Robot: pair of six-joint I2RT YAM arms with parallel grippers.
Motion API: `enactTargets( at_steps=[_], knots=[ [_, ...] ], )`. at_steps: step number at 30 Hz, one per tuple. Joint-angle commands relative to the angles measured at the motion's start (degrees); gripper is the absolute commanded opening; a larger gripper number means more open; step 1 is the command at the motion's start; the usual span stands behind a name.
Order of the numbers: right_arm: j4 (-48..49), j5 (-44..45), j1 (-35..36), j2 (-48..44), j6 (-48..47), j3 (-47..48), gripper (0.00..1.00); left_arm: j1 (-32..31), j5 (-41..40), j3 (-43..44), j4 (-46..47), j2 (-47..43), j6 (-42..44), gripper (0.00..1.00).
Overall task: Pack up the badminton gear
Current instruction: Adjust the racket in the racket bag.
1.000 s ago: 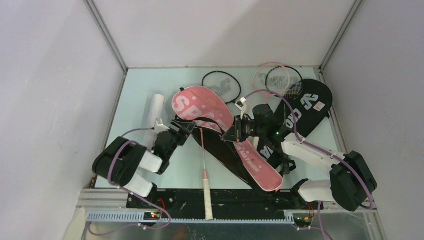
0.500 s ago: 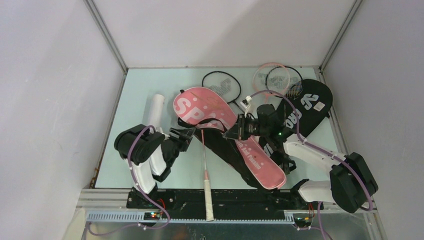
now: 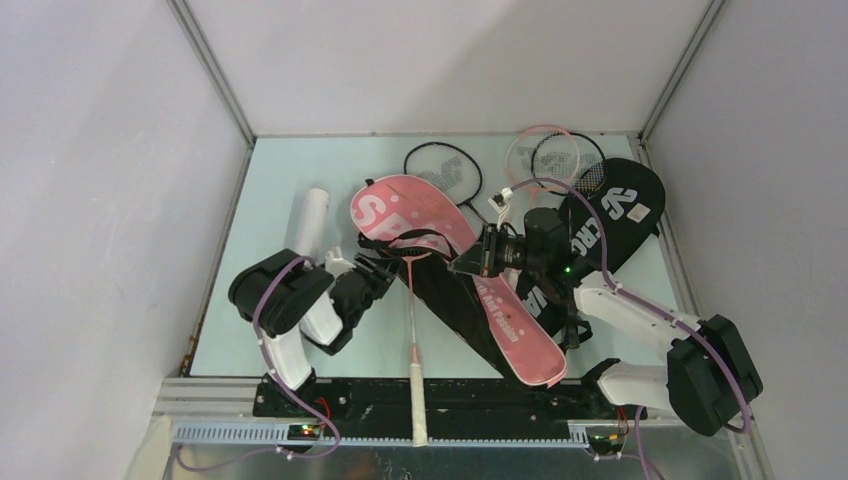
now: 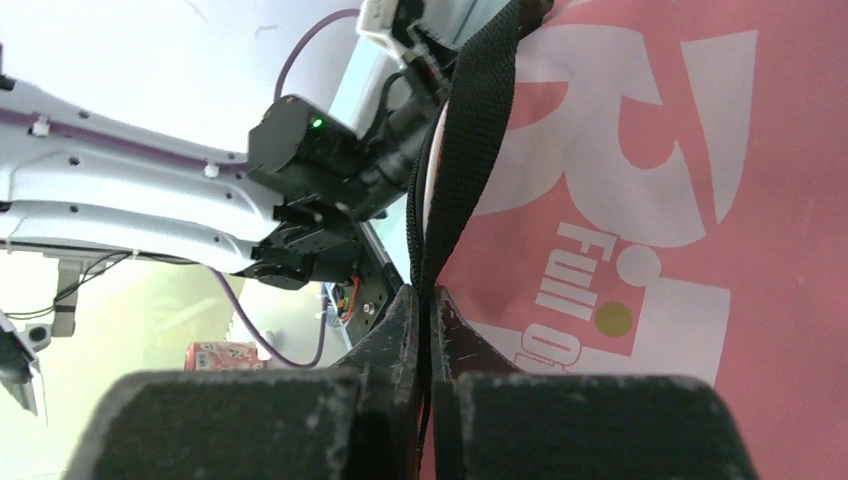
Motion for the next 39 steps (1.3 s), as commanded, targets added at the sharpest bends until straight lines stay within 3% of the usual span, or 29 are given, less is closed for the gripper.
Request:
enactTargets(
  at_steps=[1, 7, 10, 14, 15, 17, 19, 21, 22, 23, 25, 26, 30, 36, 39],
  knots=[
    [7.02, -3.66, -0.73, -3.86, 2.52, -0.51, 0.00, -0.29, -0.19, 5.45, -6.19, 3.53, 3.00, 0.56],
    [10.10, -5.34, -0.78, -4.10, 4.43, -1.41, 0.00, -0.34, -1.42, 8.25, -6.07, 5.91, 4.79, 0.53],
    [12.15, -6.05, -0.78, -3.74, 5.44, -1.60, 0.00, -0.40, -0.69, 10.90, -7.60, 5.77, 6.41, 0.45],
    [10.78, -5.80, -1.24, -3.90, 4.41, -1.67, 0.00, -0.43, -1.17, 11.47, -7.37, 5.40, 8.01, 0.21],
    [9.04, -5.54, -1.49, -3.90, 4.05, -1.64, 0.00, -0.43, -1.68, 11.32, -7.56, 4.82, 8.54, 0.07],
    [5.65, -4.91, -2.42, -3.89, 2.29, -1.64, 0.00, -0.42, -3.03, 10.60, -10.45, -0.51, 10.74, 0.01],
    [0.55, -3.40, -3.49, -3.94, -0.61, -1.62, 0.04, -0.47, -5.16, 10.97, -19.89, -8.04, 13.82, 0.00],
    [-5.35, -0.04, -4.63, -4.44, -6.05, -1.62, 0.16, -1.12, -9.37, 13.14, -34.19, -17.38, 18.52, 0.00],
    [-8.82, 1.66, -5.08, -4.73, -7.20, -1.62, 0.19, -2.18, -13.53, 14.62, -46.00, -20.72, 22.12, 0.00],
    [-10.93, 5.49, -5.20, -5.54, -9.14, -1.58, 0.27, -3.94, -16.39, 17.85, -57.64, -26.54, 23.90, 0.00],
    [-15.44, 10.63, -5.11, -6.75, -11.42, -1.18, 0.45, -5.73, -23.10, 22.87, -71.31, -32.66, 28.59, 0.00],
    [-17.43, 13.68, -5.01, -7.69, -11.95, -1.00, 0.59, -5.93, -24.58, 24.18, -74.78, -35.37, 29.42, 0.00],
    [-22.34, 25.57, -0.80, -10.85, -14.97, 0.79, 0.81, -6.28, -23.87, 33.97, -90.17, -36.30, 32.93, 0.00],
    [-24.70, 46.25, 14.97, -18.93, -18.63, 3.30, 0.87, -7.23, -26.97, 46.75, -104.27, -28.31, 35.63, 0.00],
    [-21.50, 50.55, 19.33, -24.66, -18.42, 2.99, 0.88, -7.56, -29.05, 52.18, -110.13, -23.99, 35.24, 0.00]
  ],
)
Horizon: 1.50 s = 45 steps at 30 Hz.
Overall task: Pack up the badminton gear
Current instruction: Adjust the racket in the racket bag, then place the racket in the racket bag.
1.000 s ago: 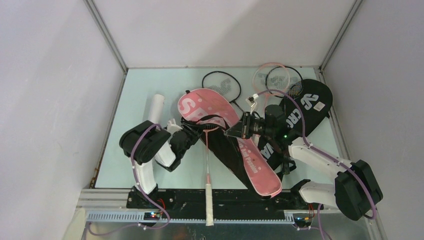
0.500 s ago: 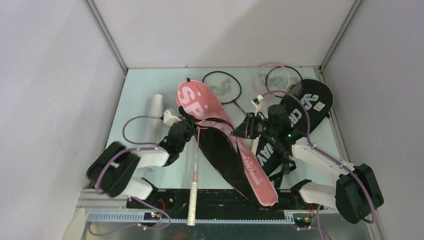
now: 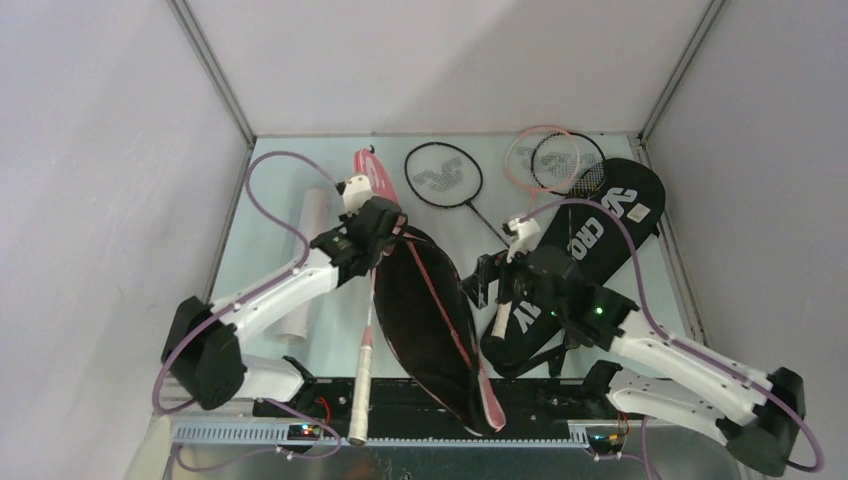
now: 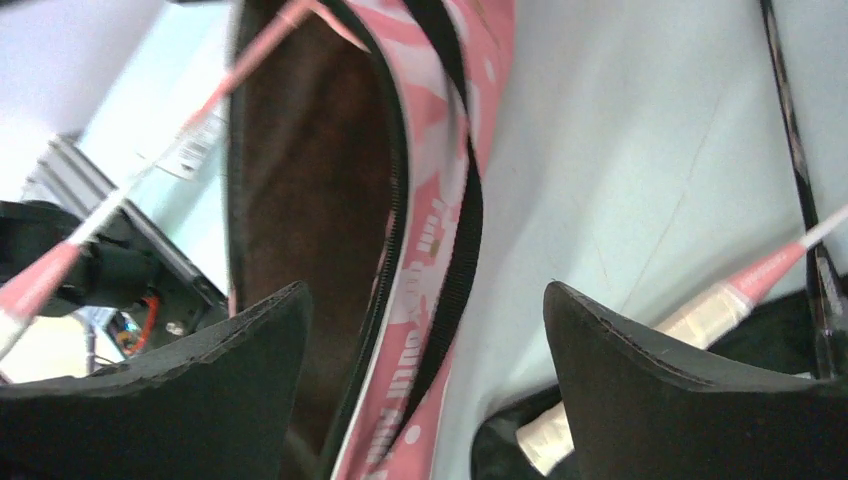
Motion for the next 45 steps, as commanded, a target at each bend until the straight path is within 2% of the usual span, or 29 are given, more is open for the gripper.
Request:
enactTargets(
  at_steps=[1, 3, 6, 8, 10, 12, 15, 17, 20, 23, 31, 35, 37, 39, 41, 42, 44, 45],
  knots=[
    [4.31, 11.29, 6.15, -7.62, -1.44, 2.12, 0.88, -1.02, -6.02, 9.45, -14.95, 6.37, 3.35, 0.00],
    [10.44, 4.04, 8.22, -8.01, 0.48, 0.77, 0.90, -1.62, -7.04, 12.61, -17.25, 9.13, 2.20, 0.00],
    [18.02, -4.41, 11.75, -2.58, 3.68, 1.09, 0.90, -2.17, -6.70, 15.15, -17.72, 12.53, 2.06, 0.00],
    [17.13, -6.71, 12.75, 2.25, 5.33, 3.89, 0.90, -2.32, -7.08, 17.38, -19.48, 14.47, 1.34, 0.00],
    [16.84, -5.44, 14.82, 6.39, 6.17, 6.78, 0.90, -2.45, -7.37, 19.63, -21.41, 16.20, 0.98, 0.00],
    [19.87, -3.57, 21.06, 8.83, -1.53, 7.76, 0.90, -2.44, -7.30, 21.65, -22.41, 17.45, 1.18, 0.00],
    [23.95, -1.02, 26.11, 8.97, -9.82, 8.39, 0.91, -2.41, -7.10, 23.24, -24.14, 18.96, 1.42, 0.00],
    [25.02, 0.51, 30.63, 7.80, -21.26, 8.40, 0.91, -2.46, -5.89, 24.17, -24.59, 20.31, 1.99, 0.00],
    [20.00, -0.54, 37.81, 7.10, -46.26, 6.62, 0.92, -2.48, -3.83, 25.23, -23.96, 21.10, 3.39, 0.00],
    [18.91, -4.90, 39.60, 6.80, -59.12, 3.56, 0.94, -2.48, -2.65, 25.71, -24.09, 21.65, 3.75, 0.00],
    [31.98, -9.32, 39.77, 9.35, -73.32, 1.63, 0.96, -2.50, -2.82, 27.68, -27.09, 22.90, 3.99, 0.00],
    [39.31, -6.48, 40.55, 11.73, -76.25, 1.63, 0.97, -2.58, -2.87, 28.58, -27.51, 23.30, 4.06, 0.00],
    [41.29, -7.79, 40.41, 12.74, -77.26, 1.63, 0.95, -2.57, -2.05, 28.77, -27.16, 23.43, 4.20, 0.00],
    [41.66, -10.47, 40.41, 13.76, -78.65, 2.29, 0.87, -2.65, -1.23, 29.02, -26.73, 23.78, 4.48, 0.00],
    [39.70, -12.58, 40.37, 15.57, -79.27, 3.60, 0.59, -2.74, -0.64, 29.36, -26.63, 24.11, 4.73, 0.00],
    [39.12, -12.79, 40.21, 15.87, -79.28, 3.80, 0.34, -2.75, -0.42, 29.40, -26.54, 24.18, 4.88, 0.00],
    [37.94, -11.86, 39.63, 16.25, -78.73, 3.98, 0.14, -2.78, 0.34, 29.20, -26.17, 24.02, 5.49, 0.00],
    [37.45, -11.56, 39.38, 16.13, -78.04, 4.00, 0.09, -2.79, 0.86, 28.84, -25.67, 23.85, 5.98, 0.01]
  ],
)
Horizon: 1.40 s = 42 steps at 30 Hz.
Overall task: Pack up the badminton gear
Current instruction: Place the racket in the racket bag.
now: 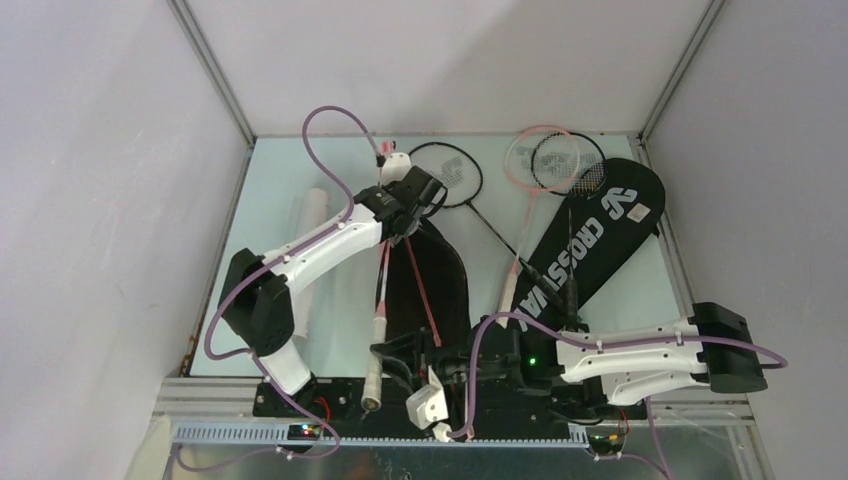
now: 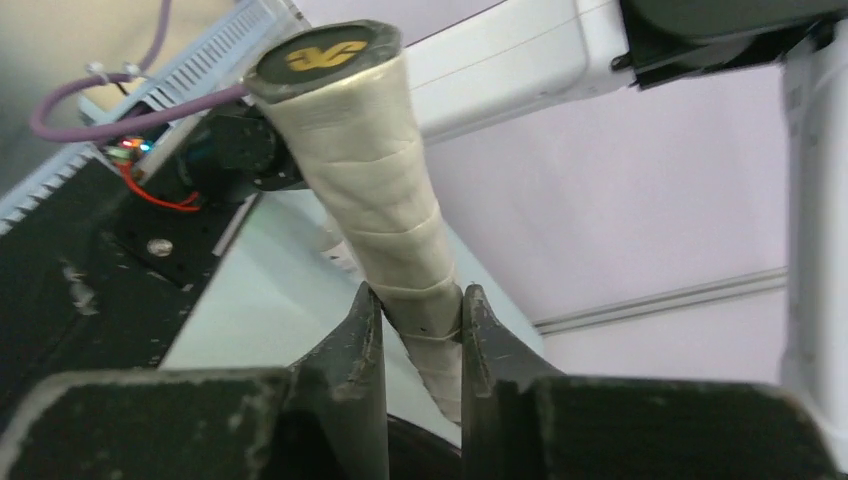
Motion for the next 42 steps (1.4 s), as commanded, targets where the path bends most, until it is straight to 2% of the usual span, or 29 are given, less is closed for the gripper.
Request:
enactTargets(
  at_steps=[1, 4, 6, 8, 9, 11, 12, 13, 17, 20, 23, 25, 31, 34, 42],
  knots=[
    [-0.60, -0.48, -1.31, 0.27, 3.19, 2.32, 0.01, -0.35, 4.56, -0.05, -2.05, 0.83, 3.80, 0.05],
    [0.89, 1.09, -2.44, -2.30, 6.79, 0.19, 0.00, -0.23, 5.94, -1.10, -0.15, -0.21, 5.18, 0.15],
    [3.56, 2.12, -3.23, -4.81, 9.83, -2.40, 0.00, -0.23, 6.64, -1.62, 0.87, -1.27, 6.00, 0.29],
    [4.45, 2.37, -4.44, -7.56, 12.55, -4.71, 0.00, -0.28, 7.03, -2.25, 1.67, -3.09, 6.67, 0.52],
    [4.71, 2.46, -5.13, -8.55, 14.23, -6.27, 0.00, -0.29, 7.23, -2.70, 2.09, -3.70, 7.04, 0.57],
    [5.32, 2.29, -6.31, -12.33, 16.90, -8.44, 0.00, -0.24, 7.73, -3.37, 2.94, -5.77, 7.81, 0.75],
    [5.85, 2.23, -7.11, -13.27, 17.69, -9.13, 0.00, -0.22, 7.84, -3.52, 3.17, -7.51, 8.03, 0.94],
    [6.03, 2.13, -7.57, -14.09, 19.25, -10.45, 0.00, -0.28, 8.03, -3.89, 3.61, -8.37, 8.59, 0.97],
    [6.89, -1.53, -9.53, -17.16, 22.34, -12.77, 0.00, -0.28, 9.81, -6.96, 6.31, -15.01, 9.03, 1.00],
    [6.95, -1.11, -9.84, -17.24, 22.91, -13.20, 0.00, -0.23, 12.43, -11.47, 8.45, -21.67, 9.27, 1.00],
    [6.56, -1.33, -9.95, -17.22, 23.02, -13.24, 0.00, -0.27, 16.71, -20.48, 11.12, -27.91, 8.59, 1.00],
    [6.51, -2.20, -9.98, -17.01, 23.11, -13.24, 0.00, -0.35, 19.71, -26.25, 12.76, -35.13, 7.46, 1.00],
    [6.24, -3.32, -10.13, -16.76, 23.05, -13.24, 0.00, -0.35, 26.80, -38.92, 16.59, -51.49, 4.69, 1.00],
    [6.89, -4.02, -10.20, -16.23, 22.92, -13.24, 0.00, -0.43, 32.64, -41.53, 20.75, -52.32, 3.42, 1.00],
    [7.15, -6.08, -10.65, -14.27, 22.71, -12.28, 0.00, -1.29, 36.81, -39.71, 25.82, -41.66, 4.26, 1.00]
  ],
)
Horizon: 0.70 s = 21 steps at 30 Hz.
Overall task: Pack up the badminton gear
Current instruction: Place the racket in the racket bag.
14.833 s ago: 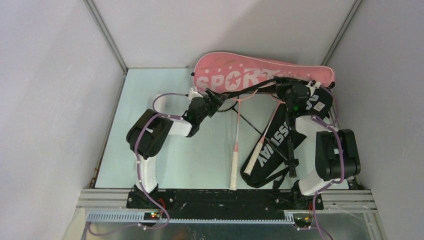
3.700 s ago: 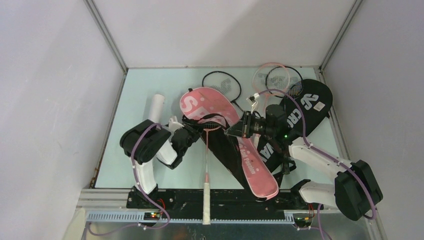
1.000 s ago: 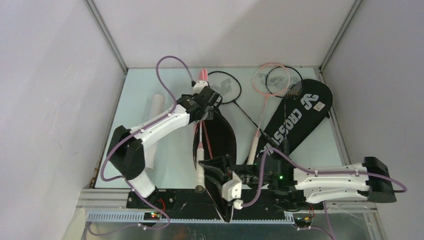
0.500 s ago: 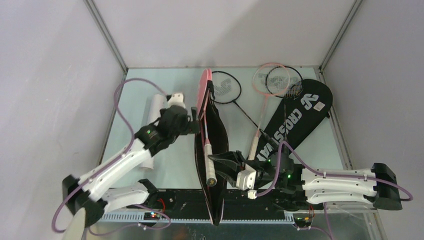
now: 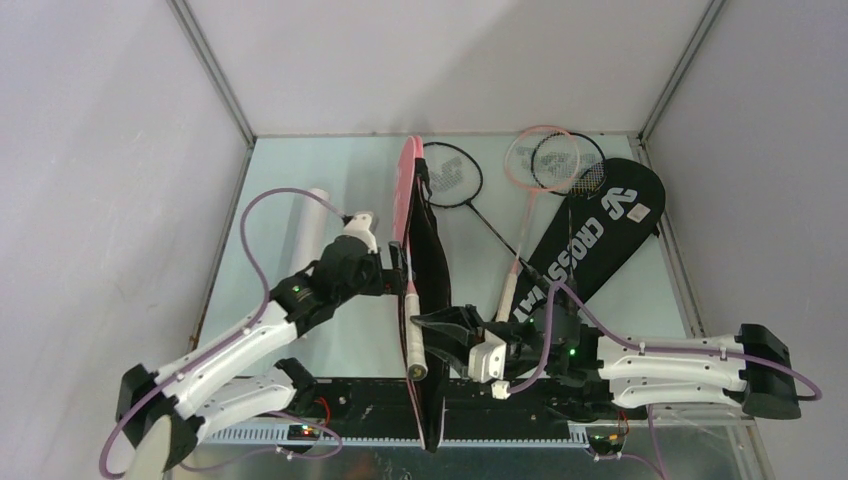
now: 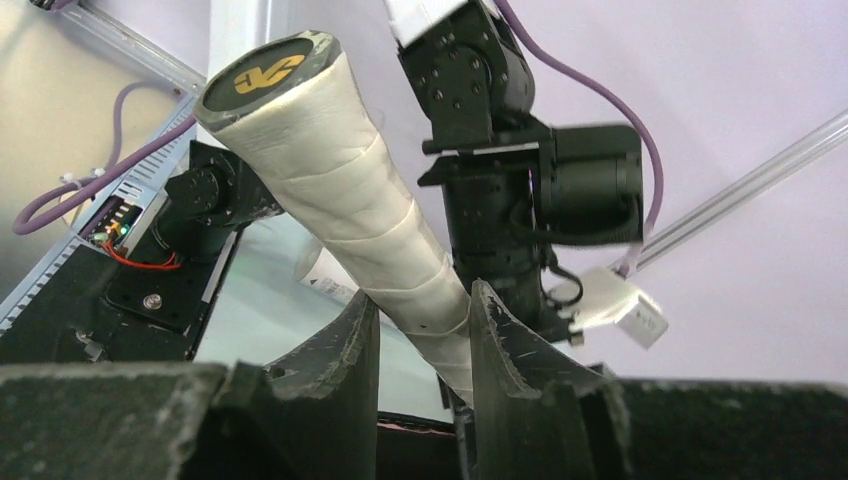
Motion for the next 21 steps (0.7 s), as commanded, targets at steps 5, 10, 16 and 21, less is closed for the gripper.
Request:
enactTargets(
  at_steps=[5, 10, 16, 21],
  knots=[
    [-4.09, -1.48, -1.65, 1.67, 8.37, 0.01, 0.00, -1.28, 1.71, 2.40, 3.19, 4.11, 1.43, 0.93],
    [-8.64, -2.60, -2.01, 1.70, 3.80, 0.01, 0.00, -1.36, -4.86, 3.29, -1.12, 4.83, 2.25, 0.08],
    [-14.57, -6.37, -6.74, 6.29, -0.91, 0.72, 0.00, -1.29, -0.59, 3.28, 1.71, 5.74, 3.02, 0.00],
    [-14.55, -3.60, -9.88, 15.29, -2.92, 2.32, 0.00, -1.34, 3.48, 1.62, 2.64, 2.93, 1.97, 0.00]
  ],
)
